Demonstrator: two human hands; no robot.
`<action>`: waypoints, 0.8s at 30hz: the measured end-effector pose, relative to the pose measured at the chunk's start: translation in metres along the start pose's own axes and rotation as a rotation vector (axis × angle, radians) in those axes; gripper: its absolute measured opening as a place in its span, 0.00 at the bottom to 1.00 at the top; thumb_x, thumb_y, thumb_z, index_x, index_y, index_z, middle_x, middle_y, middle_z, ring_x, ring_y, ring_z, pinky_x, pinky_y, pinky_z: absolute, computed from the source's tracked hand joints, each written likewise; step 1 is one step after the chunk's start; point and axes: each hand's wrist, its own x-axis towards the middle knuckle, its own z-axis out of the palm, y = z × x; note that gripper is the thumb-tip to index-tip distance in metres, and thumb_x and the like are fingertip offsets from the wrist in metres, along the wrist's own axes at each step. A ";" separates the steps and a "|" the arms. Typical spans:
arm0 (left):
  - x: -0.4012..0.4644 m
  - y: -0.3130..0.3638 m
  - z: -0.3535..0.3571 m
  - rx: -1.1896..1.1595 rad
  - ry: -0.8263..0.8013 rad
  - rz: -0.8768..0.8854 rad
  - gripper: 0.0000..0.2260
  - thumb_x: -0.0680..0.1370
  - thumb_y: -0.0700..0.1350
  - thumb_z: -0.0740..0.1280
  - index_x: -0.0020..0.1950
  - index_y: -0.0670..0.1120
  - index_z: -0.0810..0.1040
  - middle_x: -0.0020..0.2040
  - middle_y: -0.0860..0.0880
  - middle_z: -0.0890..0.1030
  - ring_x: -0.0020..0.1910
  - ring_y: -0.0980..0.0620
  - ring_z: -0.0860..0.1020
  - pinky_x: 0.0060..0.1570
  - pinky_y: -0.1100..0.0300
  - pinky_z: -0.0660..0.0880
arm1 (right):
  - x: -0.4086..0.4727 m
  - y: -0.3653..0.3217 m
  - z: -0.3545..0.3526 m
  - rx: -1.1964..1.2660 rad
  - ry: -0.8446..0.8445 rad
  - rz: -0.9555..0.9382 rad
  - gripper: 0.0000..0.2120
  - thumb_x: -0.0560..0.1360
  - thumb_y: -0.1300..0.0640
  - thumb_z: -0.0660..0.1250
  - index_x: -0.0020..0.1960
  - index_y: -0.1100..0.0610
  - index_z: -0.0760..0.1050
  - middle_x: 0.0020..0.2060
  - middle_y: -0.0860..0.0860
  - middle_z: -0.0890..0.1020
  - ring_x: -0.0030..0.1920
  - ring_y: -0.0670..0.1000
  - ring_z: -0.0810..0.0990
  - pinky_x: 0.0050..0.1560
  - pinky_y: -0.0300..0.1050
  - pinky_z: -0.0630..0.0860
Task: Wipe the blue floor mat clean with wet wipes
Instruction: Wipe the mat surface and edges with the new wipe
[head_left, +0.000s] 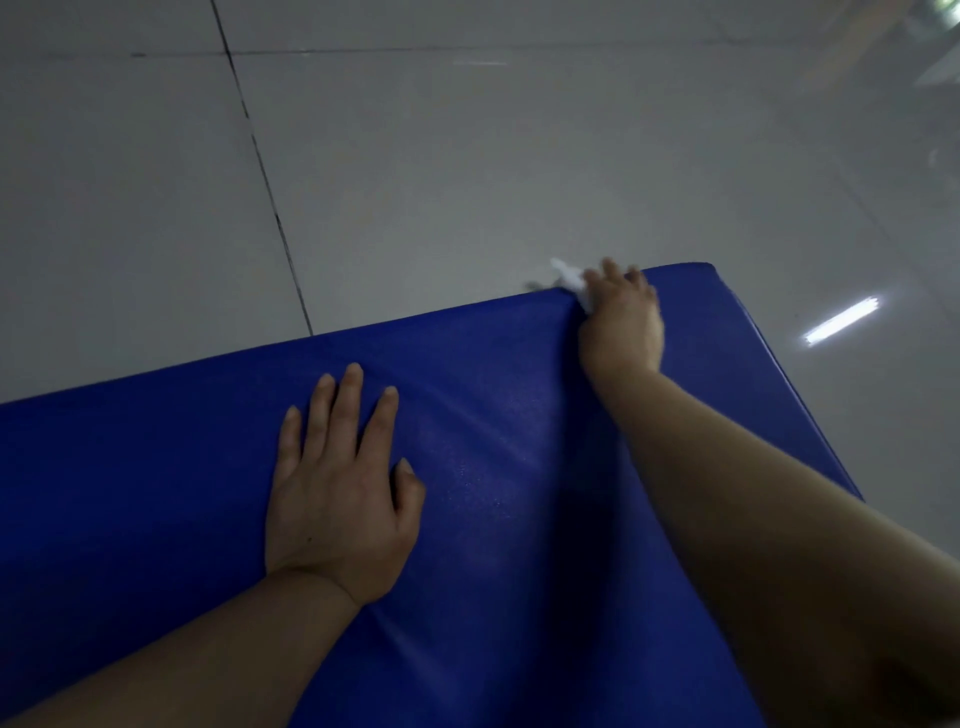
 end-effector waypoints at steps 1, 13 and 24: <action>0.000 0.000 0.000 -0.003 0.005 0.002 0.27 0.76 0.52 0.52 0.72 0.43 0.68 0.75 0.40 0.63 0.74 0.41 0.59 0.72 0.46 0.50 | 0.003 0.002 -0.003 0.003 0.030 0.068 0.23 0.75 0.71 0.55 0.65 0.55 0.73 0.72 0.51 0.66 0.74 0.56 0.58 0.74 0.49 0.55; 0.001 -0.002 0.001 -0.012 -0.006 0.007 0.27 0.76 0.51 0.53 0.72 0.42 0.68 0.75 0.40 0.63 0.74 0.40 0.60 0.71 0.45 0.51 | -0.021 -0.025 -0.024 -0.117 0.019 -0.080 0.12 0.79 0.59 0.60 0.57 0.54 0.80 0.71 0.46 0.69 0.58 0.50 0.78 0.73 0.58 0.40; 0.002 -0.001 0.000 -0.012 -0.001 0.008 0.27 0.75 0.52 0.52 0.71 0.42 0.69 0.74 0.39 0.64 0.73 0.40 0.61 0.70 0.44 0.52 | -0.040 -0.019 -0.025 0.360 0.189 -0.074 0.21 0.78 0.50 0.63 0.68 0.56 0.68 0.69 0.53 0.67 0.60 0.44 0.71 0.66 0.50 0.65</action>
